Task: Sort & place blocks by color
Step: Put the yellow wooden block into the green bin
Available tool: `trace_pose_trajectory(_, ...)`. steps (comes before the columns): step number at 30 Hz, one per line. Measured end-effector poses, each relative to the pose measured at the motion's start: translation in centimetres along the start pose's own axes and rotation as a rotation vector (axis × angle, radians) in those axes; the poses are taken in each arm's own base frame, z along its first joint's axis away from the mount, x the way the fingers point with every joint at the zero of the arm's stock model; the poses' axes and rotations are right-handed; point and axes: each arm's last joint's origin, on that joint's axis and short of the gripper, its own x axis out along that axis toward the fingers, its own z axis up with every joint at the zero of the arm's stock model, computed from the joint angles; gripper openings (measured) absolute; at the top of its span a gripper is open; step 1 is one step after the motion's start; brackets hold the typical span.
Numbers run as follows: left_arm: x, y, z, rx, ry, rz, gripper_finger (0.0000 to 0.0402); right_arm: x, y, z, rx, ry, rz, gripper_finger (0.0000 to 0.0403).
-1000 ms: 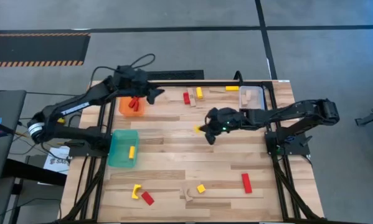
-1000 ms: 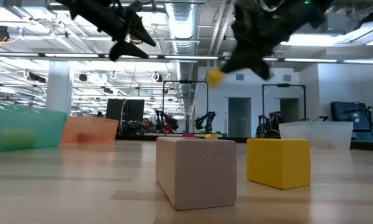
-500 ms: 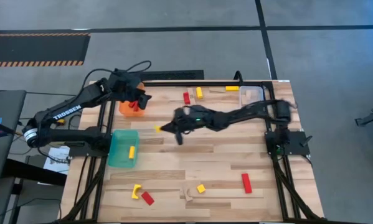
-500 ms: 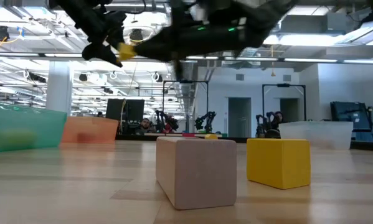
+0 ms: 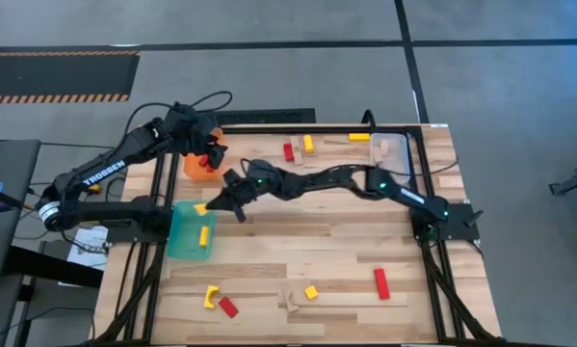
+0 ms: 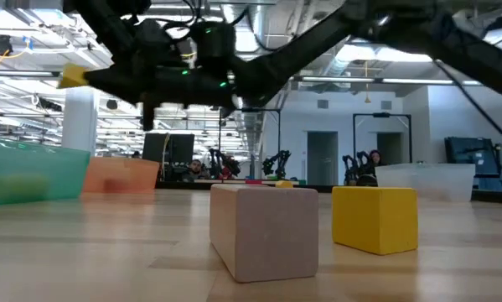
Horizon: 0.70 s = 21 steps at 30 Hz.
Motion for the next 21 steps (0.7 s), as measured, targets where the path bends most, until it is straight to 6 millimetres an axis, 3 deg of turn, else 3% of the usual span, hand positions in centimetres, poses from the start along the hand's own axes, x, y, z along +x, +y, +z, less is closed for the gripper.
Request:
trace_pose_trajectory(5, 0.0, 0.4, 0.0, -0.005, -0.001, 0.006, 0.0222, 2.1, -1.7, -1.3, 0.018, -0.027, 0.024, 0.0000)
trace_pose_trajectory(12, 0.0, 0.3, -0.1, -0.007, 0.013, -0.025, 0.0222, 3.1, -2.6, -1.8, 0.094, 0.018, -0.002, 0.0008)
trace_pose_trajectory(21, 0.0, 0.3, -0.1, -0.011, 0.012, -0.046, 0.0222, 3.0, -2.9, -2.1, 0.106, 0.052, -0.026, 0.0100)
